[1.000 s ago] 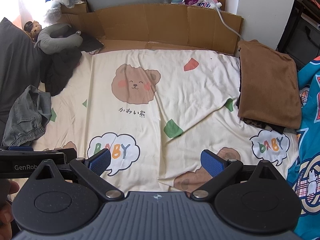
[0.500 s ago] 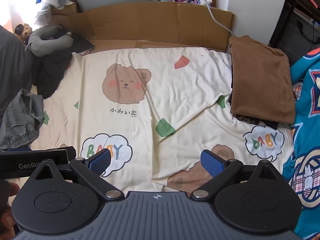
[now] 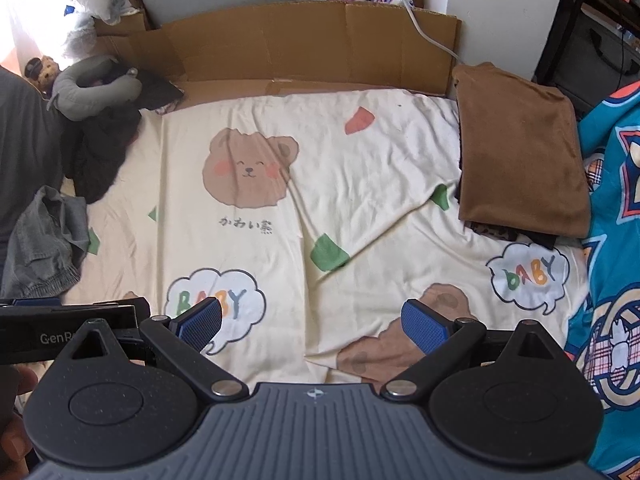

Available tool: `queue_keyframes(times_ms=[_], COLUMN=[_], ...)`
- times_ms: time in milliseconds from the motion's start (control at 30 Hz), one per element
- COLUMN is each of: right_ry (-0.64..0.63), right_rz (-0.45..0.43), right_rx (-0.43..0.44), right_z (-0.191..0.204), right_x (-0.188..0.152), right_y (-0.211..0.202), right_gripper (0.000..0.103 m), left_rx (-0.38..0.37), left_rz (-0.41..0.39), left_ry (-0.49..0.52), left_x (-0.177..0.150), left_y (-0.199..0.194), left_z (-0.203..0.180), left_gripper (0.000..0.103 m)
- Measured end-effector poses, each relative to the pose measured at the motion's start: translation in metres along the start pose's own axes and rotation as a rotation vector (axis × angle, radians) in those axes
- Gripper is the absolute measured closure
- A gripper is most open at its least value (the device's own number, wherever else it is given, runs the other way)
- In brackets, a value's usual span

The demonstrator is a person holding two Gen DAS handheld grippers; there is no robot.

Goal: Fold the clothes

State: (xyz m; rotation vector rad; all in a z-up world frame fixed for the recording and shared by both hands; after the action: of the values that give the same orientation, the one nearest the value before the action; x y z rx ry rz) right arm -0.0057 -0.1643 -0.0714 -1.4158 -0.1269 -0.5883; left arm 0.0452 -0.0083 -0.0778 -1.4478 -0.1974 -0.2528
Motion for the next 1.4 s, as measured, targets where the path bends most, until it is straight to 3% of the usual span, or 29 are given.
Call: queue_keyframes(times_ms=[1033, 1400], right_ry=[-0.007, -0.048], right_rz=[-0.040, -0.081], right_rx=[0.044, 0.054], right_z=[0.006, 0.012], right_x=[0.006, 0.012], right_y=[-0.021, -0.034], right_gripper=[0.003, 0.003], left_rx=[0.001, 0.043], left_rz=[-0.001, -0.027], left_ry=[-0.078, -0.008], left_x=[0.022, 0.034], left_y=[-0.043, -0.052], left_z=[0.039, 0.059], left_gripper=[0.002, 0.002])
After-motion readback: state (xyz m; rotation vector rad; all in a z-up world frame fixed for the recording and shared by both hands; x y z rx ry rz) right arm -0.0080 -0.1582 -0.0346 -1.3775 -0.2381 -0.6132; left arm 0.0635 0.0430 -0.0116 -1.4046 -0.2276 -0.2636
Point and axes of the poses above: each gripper's, at about its wrist camera, not at the fingertips, and y roughly the way its jaws point, z to its left, x to its top, the point moved 9 cm from there along y, roughly the way its jaws point, and after that the axes turned 3 degrees about x, right-handed, at the moved point
